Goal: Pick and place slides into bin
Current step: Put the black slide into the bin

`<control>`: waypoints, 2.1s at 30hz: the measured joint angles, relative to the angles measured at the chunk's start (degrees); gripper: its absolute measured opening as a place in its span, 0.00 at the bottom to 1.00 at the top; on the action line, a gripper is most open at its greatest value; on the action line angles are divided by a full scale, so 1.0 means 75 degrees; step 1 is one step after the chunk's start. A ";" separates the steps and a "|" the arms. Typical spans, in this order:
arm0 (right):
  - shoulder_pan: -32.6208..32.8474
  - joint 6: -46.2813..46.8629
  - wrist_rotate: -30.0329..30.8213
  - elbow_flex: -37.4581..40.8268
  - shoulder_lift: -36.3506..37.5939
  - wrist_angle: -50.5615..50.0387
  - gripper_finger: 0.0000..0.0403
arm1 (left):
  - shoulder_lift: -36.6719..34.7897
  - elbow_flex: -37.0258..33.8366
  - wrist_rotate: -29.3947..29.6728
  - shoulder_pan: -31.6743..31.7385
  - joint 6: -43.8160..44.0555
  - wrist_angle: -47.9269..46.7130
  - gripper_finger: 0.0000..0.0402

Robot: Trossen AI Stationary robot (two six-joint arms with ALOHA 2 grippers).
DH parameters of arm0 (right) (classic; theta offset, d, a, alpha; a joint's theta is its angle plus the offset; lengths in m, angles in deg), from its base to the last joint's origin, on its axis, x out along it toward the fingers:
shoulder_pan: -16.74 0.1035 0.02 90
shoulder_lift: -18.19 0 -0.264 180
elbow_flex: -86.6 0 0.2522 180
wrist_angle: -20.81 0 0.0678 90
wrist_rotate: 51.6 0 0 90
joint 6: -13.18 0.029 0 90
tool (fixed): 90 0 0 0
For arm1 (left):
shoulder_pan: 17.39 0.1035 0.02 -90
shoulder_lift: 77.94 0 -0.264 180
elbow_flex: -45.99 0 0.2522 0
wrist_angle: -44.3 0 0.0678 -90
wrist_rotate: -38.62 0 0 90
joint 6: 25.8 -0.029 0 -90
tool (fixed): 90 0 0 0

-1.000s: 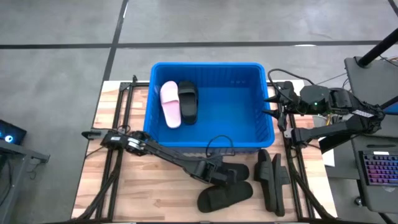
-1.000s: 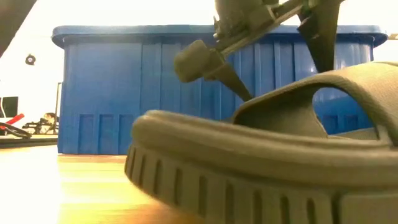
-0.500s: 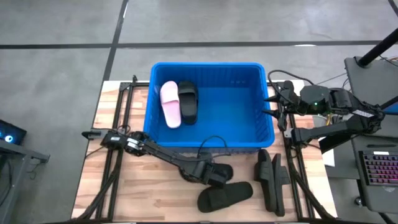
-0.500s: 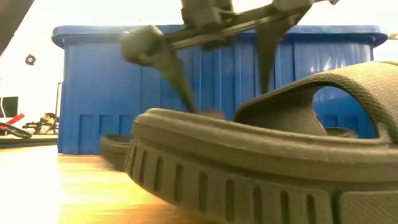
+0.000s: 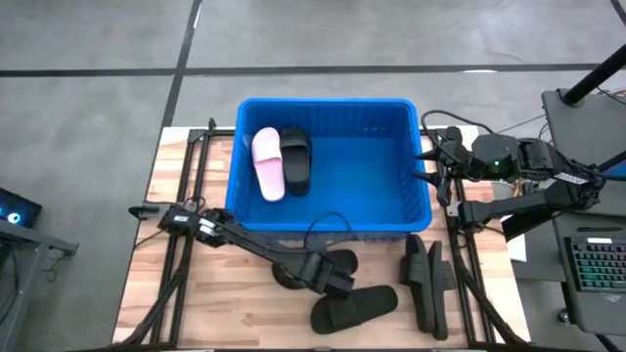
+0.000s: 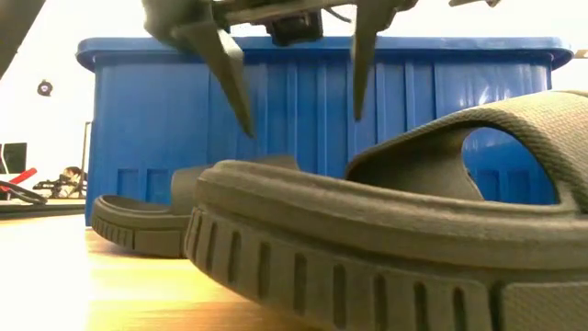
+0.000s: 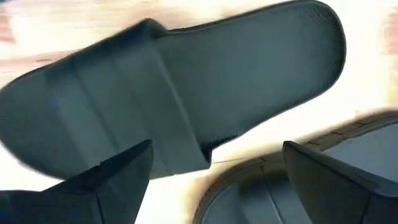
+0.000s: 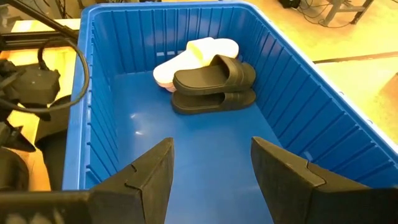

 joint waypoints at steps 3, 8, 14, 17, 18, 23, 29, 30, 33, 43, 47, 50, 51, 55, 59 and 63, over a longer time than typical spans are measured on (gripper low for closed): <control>0.0000 0.0000 0.0000 0.0000 0.0000 0.0000 0.50 | 0.0000 0.0191 -0.0045 -0.0043 0.0258 -0.0709 0.85; 0.0000 0.0000 0.0000 0.0000 0.0000 0.0000 0.50 | 0.0000 0.0146 -0.0140 -0.0058 0.0405 -0.1100 0.85; 0.0000 0.0000 0.0000 0.0000 0.0000 0.0000 0.50 | 0.0070 0.0059 -0.0127 -0.0027 0.0452 -0.1038 0.85; 0.0000 0.0002 0.0000 0.0000 0.0000 0.0010 0.50 | 0.0096 -0.0143 -0.0120 0.0035 0.0850 -0.0690 0.85; 0.0000 0.0001 0.0000 0.0000 -0.0003 0.0024 0.50 | 0.0107 -0.0193 -0.0148 0.0052 0.0937 -0.0667 0.85; 0.0000 0.0002 0.0000 0.0000 -0.0006 0.0055 0.50 | 0.0167 -0.0618 -0.0796 0.0091 0.1635 -0.0844 0.85; 0.0000 0.0003 0.0000 0.0000 -0.0003 0.0052 0.50 | 0.0178 -0.1169 -0.1230 0.0055 0.2627 -0.0748 0.85; 0.0000 0.0003 0.0000 0.0000 -0.0003 0.0055 0.50 | 0.0175 -0.1193 -0.1252 0.0052 0.2667 -0.0751 0.85; 0.0000 0.0003 0.0000 0.0000 0.0000 0.0055 0.50 | 0.0175 -0.1219 -0.1316 0.0052 0.2614 -0.0762 0.82; 0.0000 0.0003 0.0000 0.0000 0.0000 0.0055 0.50 | 0.0163 -0.1315 -0.1444 0.0051 0.2331 -0.0903 0.43; -0.0002 0.0003 0.0000 0.0000 -0.0001 0.0055 0.50 | 0.0113 -0.1316 -0.1607 0.0047 0.1603 -0.1083 0.23; 0.0000 0.0032 0.0000 0.0000 0.0000 0.0055 0.50 | -0.0042 -0.1316 -0.1566 0.0029 0.0911 -0.1502 0.08; 0.0000 0.0032 0.0000 0.0000 0.0000 0.0055 0.50 | -0.0140 -0.1322 -0.1540 0.0010 0.0664 -0.1659 0.04; 0.0000 0.0031 -0.0001 0.0000 -0.0003 0.0054 0.50 | -0.0671 -0.1373 -0.1197 0.0006 -0.0936 -0.1634 0.02; 0.0000 0.0029 -0.0003 0.0000 0.0000 0.0058 0.50 | -0.1324 -0.1389 -0.0964 -0.0008 -0.3219 -0.1017 0.01; -0.0003 0.0031 0.0000 -0.0003 0.0003 0.0061 0.50 | -0.2290 -0.1345 -0.1112 -0.0038 -0.6134 0.0978 0.01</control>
